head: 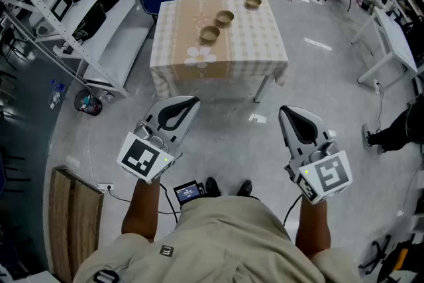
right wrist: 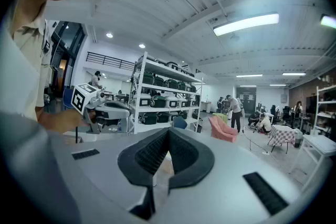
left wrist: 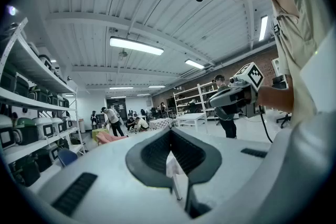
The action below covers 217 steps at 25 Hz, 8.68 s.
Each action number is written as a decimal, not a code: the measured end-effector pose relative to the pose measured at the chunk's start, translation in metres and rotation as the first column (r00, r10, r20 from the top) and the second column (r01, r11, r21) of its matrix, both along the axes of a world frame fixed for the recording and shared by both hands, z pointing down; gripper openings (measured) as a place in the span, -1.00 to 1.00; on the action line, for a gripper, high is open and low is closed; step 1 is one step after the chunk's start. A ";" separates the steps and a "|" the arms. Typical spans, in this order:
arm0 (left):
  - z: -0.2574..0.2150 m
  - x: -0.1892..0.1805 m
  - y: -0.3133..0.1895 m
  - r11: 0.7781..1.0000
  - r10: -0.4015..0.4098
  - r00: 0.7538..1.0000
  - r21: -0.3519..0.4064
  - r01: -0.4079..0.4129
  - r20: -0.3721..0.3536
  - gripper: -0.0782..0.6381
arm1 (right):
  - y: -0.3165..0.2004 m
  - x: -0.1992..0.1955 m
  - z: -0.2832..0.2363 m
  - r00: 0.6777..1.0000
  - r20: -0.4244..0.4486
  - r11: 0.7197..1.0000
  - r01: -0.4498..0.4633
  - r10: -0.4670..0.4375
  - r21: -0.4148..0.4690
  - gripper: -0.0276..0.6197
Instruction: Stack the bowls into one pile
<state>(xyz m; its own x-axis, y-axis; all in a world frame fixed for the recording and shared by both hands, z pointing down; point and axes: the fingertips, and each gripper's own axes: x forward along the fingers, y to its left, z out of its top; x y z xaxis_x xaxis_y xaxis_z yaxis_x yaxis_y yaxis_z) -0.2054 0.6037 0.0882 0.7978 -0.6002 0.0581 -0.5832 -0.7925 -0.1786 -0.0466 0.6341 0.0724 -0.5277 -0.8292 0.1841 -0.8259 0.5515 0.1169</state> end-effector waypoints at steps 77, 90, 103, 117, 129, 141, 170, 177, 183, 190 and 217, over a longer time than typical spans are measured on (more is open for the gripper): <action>0.060 0.088 -0.433 0.994 -0.046 0.998 -0.095 0.050 0.042 -0.76 | -0.442 0.065 0.054 0.999 -0.018 0.996 0.029 -0.031 -0.087 -0.91; 0.107 0.040 -0.528 0.982 -0.068 0.995 -0.174 0.079 0.071 -0.76 | -0.534 0.031 0.070 1.000 -0.019 0.994 0.002 -0.004 -0.112 -0.91; 0.213 0.010 -0.603 0.915 -0.199 0.973 -0.333 0.226 0.115 -0.76 | -0.650 0.013 0.131 0.988 -0.029 0.972 0.143 -0.151 -0.189 -0.91; 0.383 -0.001 -0.641 0.754 -0.281 0.936 -0.554 0.353 0.215 -0.57 | -0.722 0.006 0.241 0.963 -0.035 0.904 0.236 -0.266 -0.357 -0.91; 0.459 -0.010 -0.636 0.659 -0.299 0.929 -0.658 0.366 0.217 -0.55 | -0.734 -0.006 0.307 0.950 -0.028 0.857 0.267 -0.310 -0.441 -0.91; 0.469 -0.016 -0.638 0.593 -0.305 0.921 -0.708 0.383 0.243 -0.73 | -0.737 -0.013 0.310 0.952 -0.021 0.856 0.266 -0.307 -0.442 -0.91; 0.295 0.041 -0.718 0.775 -0.233 0.945 -0.542 0.324 0.231 -0.73 | -0.765 0.055 0.197 0.987 0.012 0.943 0.156 -0.160 -0.293 -0.91; 0.302 0.068 -0.737 0.779 -0.190 0.948 -0.549 0.304 0.255 -0.73 | -0.774 0.087 0.197 0.995 0.028 0.949 0.104 -0.100 -0.297 -0.91; 0.330 0.090 -0.754 0.764 -0.157 0.947 -0.574 0.296 0.280 -0.73 | -0.783 0.112 0.209 0.997 0.027 0.946 0.071 -0.066 -0.316 -0.91; 0.369 0.102 -0.771 0.738 -0.137 0.940 -0.601 0.307 0.312 -0.73 | -0.798 0.130 0.238 0.998 0.024 0.932 0.058 -0.053 -0.357 -0.91; 0.446 0.106 -0.783 0.680 -0.143 0.904 -0.624 0.385 0.402 -0.73 | -0.816 0.129 0.305 0.994 0.041 0.888 0.113 -0.106 -0.446 -0.91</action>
<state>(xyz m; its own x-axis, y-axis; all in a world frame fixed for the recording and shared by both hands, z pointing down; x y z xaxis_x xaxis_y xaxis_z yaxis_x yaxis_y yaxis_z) -0.0998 -0.1794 0.5342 0.4795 -0.4807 0.7342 -0.7998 -0.5837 0.1403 0.0824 -0.1823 0.3772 -0.6160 -0.5978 0.5130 -0.7569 0.6296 -0.1752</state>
